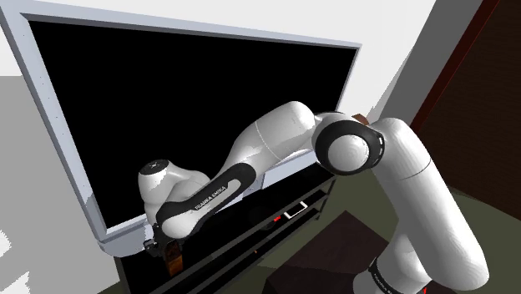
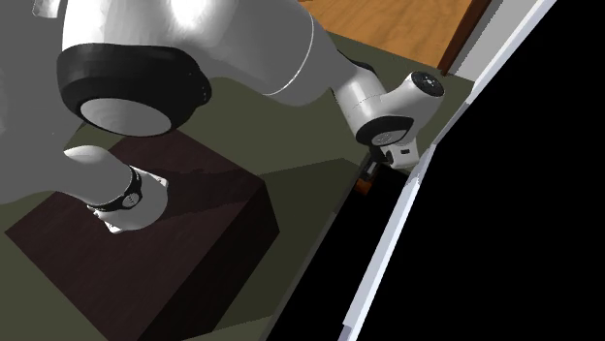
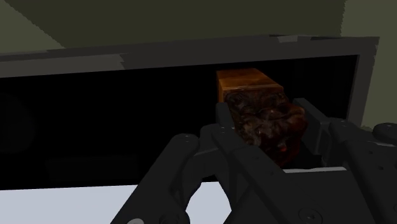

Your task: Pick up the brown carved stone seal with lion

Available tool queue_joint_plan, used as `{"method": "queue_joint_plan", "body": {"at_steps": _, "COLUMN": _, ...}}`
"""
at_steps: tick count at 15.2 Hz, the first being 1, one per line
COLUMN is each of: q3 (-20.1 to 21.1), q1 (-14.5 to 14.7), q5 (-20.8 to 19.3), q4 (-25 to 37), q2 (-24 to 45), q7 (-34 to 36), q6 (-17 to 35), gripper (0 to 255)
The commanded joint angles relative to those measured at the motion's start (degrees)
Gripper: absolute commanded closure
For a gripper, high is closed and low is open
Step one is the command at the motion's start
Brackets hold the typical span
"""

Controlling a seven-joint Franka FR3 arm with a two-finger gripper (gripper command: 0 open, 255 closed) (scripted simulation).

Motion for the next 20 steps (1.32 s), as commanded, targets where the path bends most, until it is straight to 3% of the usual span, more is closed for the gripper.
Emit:
{"method": "queue_joint_plan", "body": {"at_steps": 1, "q3": 0.0, "q1": 0.0, "q5": 0.0, "q4": 0.0, "q2": 0.1, "q7": 0.0, "q6": 0.1, "gripper": 255}}
{"method": "queue_joint_plan", "body": {"at_steps": 20, "q3": 2.0, "q1": -1.4, "q5": 2.1, "q4": -1.1, "q2": -7.9, "q7": -0.9, "q6": -6.8, "gripper": 255}}
